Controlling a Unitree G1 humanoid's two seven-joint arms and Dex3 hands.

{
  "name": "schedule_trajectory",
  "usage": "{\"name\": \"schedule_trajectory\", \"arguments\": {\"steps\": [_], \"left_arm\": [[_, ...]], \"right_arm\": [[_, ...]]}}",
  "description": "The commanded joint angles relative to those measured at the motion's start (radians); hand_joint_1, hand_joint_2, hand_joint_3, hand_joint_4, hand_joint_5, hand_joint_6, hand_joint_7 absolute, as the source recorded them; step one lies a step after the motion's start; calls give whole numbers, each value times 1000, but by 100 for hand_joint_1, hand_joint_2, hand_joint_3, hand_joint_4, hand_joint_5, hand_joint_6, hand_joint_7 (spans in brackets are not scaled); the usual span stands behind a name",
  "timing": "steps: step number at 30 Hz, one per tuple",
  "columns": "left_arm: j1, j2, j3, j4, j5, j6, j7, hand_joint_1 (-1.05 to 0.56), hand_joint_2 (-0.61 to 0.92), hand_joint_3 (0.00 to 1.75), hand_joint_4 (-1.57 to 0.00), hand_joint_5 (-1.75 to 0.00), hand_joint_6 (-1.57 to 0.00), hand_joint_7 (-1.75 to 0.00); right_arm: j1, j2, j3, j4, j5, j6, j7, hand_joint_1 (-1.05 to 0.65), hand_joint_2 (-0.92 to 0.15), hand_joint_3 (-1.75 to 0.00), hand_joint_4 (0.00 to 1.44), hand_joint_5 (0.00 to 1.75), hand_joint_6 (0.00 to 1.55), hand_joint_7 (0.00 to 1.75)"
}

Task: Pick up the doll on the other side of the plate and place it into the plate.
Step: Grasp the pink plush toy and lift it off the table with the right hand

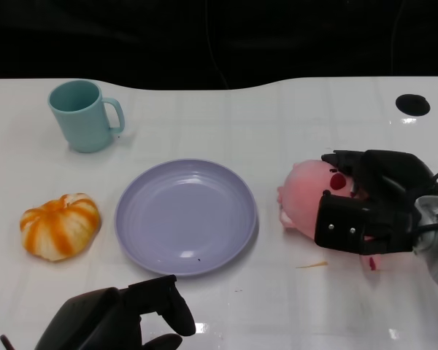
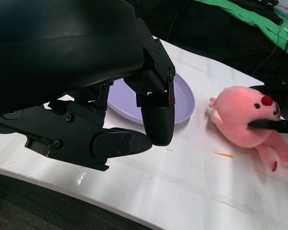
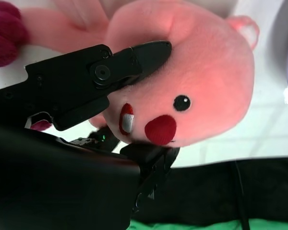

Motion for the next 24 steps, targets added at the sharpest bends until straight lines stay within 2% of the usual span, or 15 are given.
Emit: {"name": "schedule_trajectory", "arguments": {"steps": [1,3,5,6,7,8,9,13,17,18,19,20,21,22,24], "left_arm": [[2,4,-4,-20,13,15,-6,-30,92,41,-58,-174,-62,-124],[1,3,-7,-24,15,22,-7,-30,92,41,-58,-174,-61,-124],[1,3,-9,-26,15,24,-7,-30,92,41,-58,-174,-61,-125],[2,4,-9,-28,14,27,-9,-30,92,41,-58,-175,-61,-125],[2,5,-10,-31,13,28,-11,-30,92,41,-58,-175,-61,-125],[2,6,-10,-33,13,29,-13,-30,92,41,-58,-175,-60,-125],[2,6,-11,-35,13,32,-14,-30,92,41,-58,-175,-60,-125],[1,7,-13,-41,10,40,-16,-29,92,41,-59,-175,-60,-126],[0,9,-12,-40,7,40,-14,-29,92,42,-59,-175,-60,-126],[0,10,-12,-39,6,39,-13,-29,92,41,-59,-175,-60,-126],[0,11,-11,-37,6,36,-11,-29,92,41,-59,-175,-60,-126],[0,11,-12,-36,6,34,-9,-29,92,41,-59,-175,-61,-126],[1,12,-12,-36,6,33,-8,-29,92,41,-59,-175,-61,-125],[1,12,-12,-34,6,30,-6,-29,92,41,-59,-175,-61,-125],[1,14,-12,-33,8,30,-6,-29,92,41,-59,-175,-61,-125]], "right_arm": [[-4,12,24,76,2,-11,-21,-20,-91,-1,83,150,113,32],[-13,12,34,99,1,-20,-30,-20,-92,-5,80,169,119,29],[-20,12,40,115,4,-28,-34,-20,-92,-8,79,173,119,36],[-22,10,44,122,4,-38,-39,-20,-92,-9,78,174,113,52],[-24,9,48,126,4,-42,-43,-22,-90,-17,79,174,94,103],[-26,9,50,128,5,-45,-46,-23,-90,-20,79,174,84,122],[-25,9,50,125,7,-43,-52,-23,-89,-21,79,175,80,132],[-19,15,42,102,23,-31,-84,-25,-89,-26,81,175,72,153],[-1,14,33,80,37,-73,-159,-23,-85,-27,84,175,78,134],[5,15,29,75,41,-89,-188,-23,-84,-27,86,175,77,138],[11,15,26,72,43,-111,-221,-22,-82,-30,89,175,71,159],[17,15,24,67,46,-128,-249,-21,-80,-34,90,175,69,167],[21,16,21,63,50,-142,-269,-22,-77,-42,91,175,68,171],[26,18,16,55,58,-153,-281,-21,-67,-64,91,175,68,173],[34,21,4,35,73,-168,-289,-21,-55,-90,91,175,70,174]]}}
